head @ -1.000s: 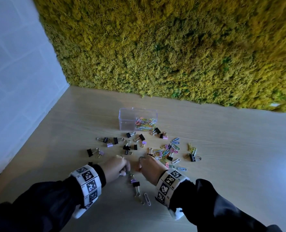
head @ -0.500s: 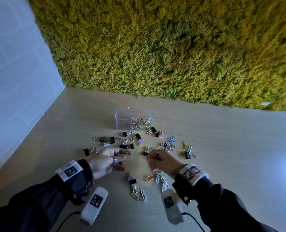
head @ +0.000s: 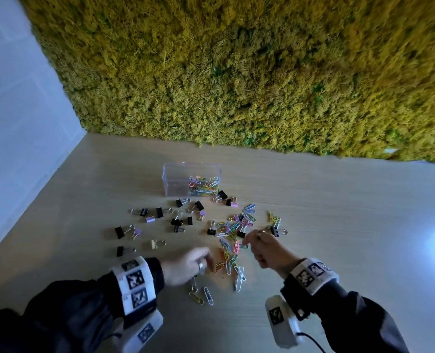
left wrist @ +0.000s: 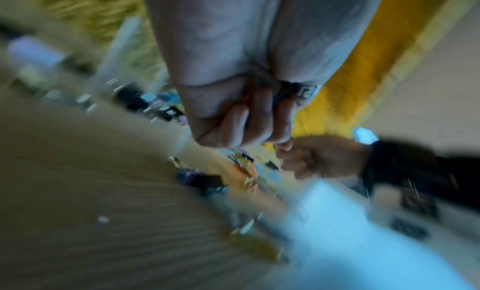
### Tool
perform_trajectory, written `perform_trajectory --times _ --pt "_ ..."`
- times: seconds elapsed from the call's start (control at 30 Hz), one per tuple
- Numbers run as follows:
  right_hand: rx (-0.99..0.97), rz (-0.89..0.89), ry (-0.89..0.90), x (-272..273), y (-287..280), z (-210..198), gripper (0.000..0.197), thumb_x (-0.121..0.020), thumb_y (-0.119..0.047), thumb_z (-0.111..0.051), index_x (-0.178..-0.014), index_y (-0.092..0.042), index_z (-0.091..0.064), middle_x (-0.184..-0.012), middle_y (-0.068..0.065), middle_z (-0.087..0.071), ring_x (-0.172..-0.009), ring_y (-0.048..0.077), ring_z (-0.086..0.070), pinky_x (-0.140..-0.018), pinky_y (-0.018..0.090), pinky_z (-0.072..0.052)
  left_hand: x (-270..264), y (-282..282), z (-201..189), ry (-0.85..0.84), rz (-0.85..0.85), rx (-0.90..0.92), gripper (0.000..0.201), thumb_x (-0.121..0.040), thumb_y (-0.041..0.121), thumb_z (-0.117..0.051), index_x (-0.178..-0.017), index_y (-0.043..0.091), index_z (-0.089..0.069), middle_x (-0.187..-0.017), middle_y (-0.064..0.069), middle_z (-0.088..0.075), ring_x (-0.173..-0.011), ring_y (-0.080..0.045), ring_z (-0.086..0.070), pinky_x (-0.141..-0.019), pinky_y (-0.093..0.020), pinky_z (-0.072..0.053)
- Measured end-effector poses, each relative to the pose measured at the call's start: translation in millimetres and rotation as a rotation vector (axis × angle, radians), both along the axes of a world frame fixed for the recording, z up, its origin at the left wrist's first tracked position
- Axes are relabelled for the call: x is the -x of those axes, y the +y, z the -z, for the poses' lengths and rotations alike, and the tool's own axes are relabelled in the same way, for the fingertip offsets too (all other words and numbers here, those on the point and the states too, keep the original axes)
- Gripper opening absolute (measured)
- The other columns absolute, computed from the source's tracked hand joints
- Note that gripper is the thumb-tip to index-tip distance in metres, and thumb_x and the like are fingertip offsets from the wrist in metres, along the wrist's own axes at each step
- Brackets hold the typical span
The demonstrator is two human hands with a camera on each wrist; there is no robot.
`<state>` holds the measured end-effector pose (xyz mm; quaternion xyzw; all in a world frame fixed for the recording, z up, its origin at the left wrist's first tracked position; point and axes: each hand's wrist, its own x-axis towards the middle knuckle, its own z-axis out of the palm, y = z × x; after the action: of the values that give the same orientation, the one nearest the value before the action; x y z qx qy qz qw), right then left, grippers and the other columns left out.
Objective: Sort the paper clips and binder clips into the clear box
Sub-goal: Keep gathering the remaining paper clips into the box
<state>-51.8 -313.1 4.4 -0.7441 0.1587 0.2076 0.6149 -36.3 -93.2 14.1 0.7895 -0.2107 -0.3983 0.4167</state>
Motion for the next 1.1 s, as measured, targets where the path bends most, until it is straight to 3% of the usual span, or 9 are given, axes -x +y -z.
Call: perform_trajectory --times 0.07,0.17,0.23,0.57,0.67,0.73,0.9,1.0,1.1 --pt "0.488 -0.31 -0.145 4 2 -6 0.022 -0.091 -0.043 -0.044 -0.081 -0.023 -0.044 -0.061 -0.012 -0.042 -0.052 0.001 -0.038 -0.054 0.02 -0.038 6 -5 2 -0.217 0.217 -0.134 0.023 -0.087 0.004 -0.041 -0.096 0.017 -0.058 -0.067 0.01 -0.047 -0.057 0.002 -0.042 -0.063 -0.019 -0.036" --pt "0.923 -0.626 -0.154 14 13 -4 0.085 -0.071 -0.076 -0.038 -0.122 -0.008 -0.034 -0.089 0.002 -0.063 -0.078 0.016 -0.061 -0.074 0.036 -0.05 11 -11 2 -0.418 0.454 -0.306 0.028 -0.082 0.026 -0.06 -0.109 0.022 -0.054 -0.071 0.005 -0.059 -0.063 -0.001 -0.053 -0.07 -0.024 -0.038" --pt "1.108 -0.666 -0.202 17 24 6 0.092 -0.07 -0.08 -0.035 -0.125 -0.007 -0.03 -0.103 0.006 -0.066 -0.091 0.024 -0.065 -0.074 0.036 -0.05 11 -14 7 -0.544 0.497 -0.382 0.027 -0.079 0.029 -0.063 -0.105 0.023 -0.056 -0.093 0.001 -0.068 -0.088 -0.014 -0.061 -0.082 -0.025 -0.039" --pt "1.221 -0.732 -0.265 11 58 12 0.03 -0.092 -0.013 -0.034 -0.122 -0.007 -0.034 -0.115 0.014 -0.062 -0.103 0.032 -0.062 -0.079 0.039 -0.048 16 -16 9 -0.63 0.48 -0.527 0.017 -0.092 0.025 -0.042 -0.1 0.014 -0.051 -0.107 -0.004 -0.062 -0.1 -0.023 -0.057 -0.093 -0.034 -0.029" --pt "1.203 -0.771 -0.305 10 54 10 0.034 -0.089 -0.004 -0.033 -0.123 -0.006 -0.035 -0.114 0.014 -0.062 -0.103 0.033 -0.062 -0.078 0.042 -0.049 7 -3 -9 -0.401 0.127 -0.174 0.02 -0.086 0.007 -0.042 -0.074 0.024 -0.045 -0.069 0.011 -0.057 -0.064 -0.001 -0.048 -0.07 -0.017 -0.035" --pt "1.15 -0.789 -0.308 7 49 7 0.033 -0.091 -0.005 -0.032 -0.123 -0.006 -0.035 -0.113 0.015 -0.062 -0.104 0.034 -0.06 -0.078 0.043 -0.049 -5 6 -19 -0.083 -0.166 0.088 0.025 -0.077 0.003 -0.041 -0.061 0.022 -0.035 -0.047 0.011 -0.041 -0.046 -0.004 -0.03 -0.047 -0.014 -0.028" --pt "0.81 -0.644 -0.362 -7 32 3 0.028 -0.096 -0.024 -0.034 -0.096 0.0 -0.048 -0.059 -0.001 -0.039 -0.061 0.021 -0.049 -0.061 0.033 -0.036 -24 9 -25 0.673 -0.757 0.746 0.024 -0.072 0.017 -0.033 -0.048 0.017 -0.029 -0.042 0.005 -0.022 -0.032 -0.007 -0.019 -0.033 -0.014 -0.012" --pt "0.697 -0.505 -0.572 -13 25 -22 0.022 -0.087 -0.029 -0.032 -0.073 -0.013 -0.038 -0.052 -0.001 -0.032 -0.054 0.015 -0.03 -0.055 0.037 -0.036 -28 2 -27 0.881 -0.877 0.897 0.021 -0.073 0.016 -0.032 -0.054 0.014 -0.037 -0.042 0.004 -0.029 -0.03 -0.007 -0.027 -0.027 -0.014 -0.02" --pt "0.794 -0.595 -0.706 -21 34 -55 0.022 -0.085 -0.031 -0.026 -0.078 -0.016 -0.041 -0.061 0.004 -0.048 -0.055 0.021 -0.044 -0.056 0.038 -0.043 -32 -14 -28 0.967 -0.972 0.867 0.021 -0.069 0.009 -0.035 -0.066 0.004 -0.055 -0.046 -0.007 -0.052 -0.034 -0.016 -0.05 -0.033 -0.017 -0.043"
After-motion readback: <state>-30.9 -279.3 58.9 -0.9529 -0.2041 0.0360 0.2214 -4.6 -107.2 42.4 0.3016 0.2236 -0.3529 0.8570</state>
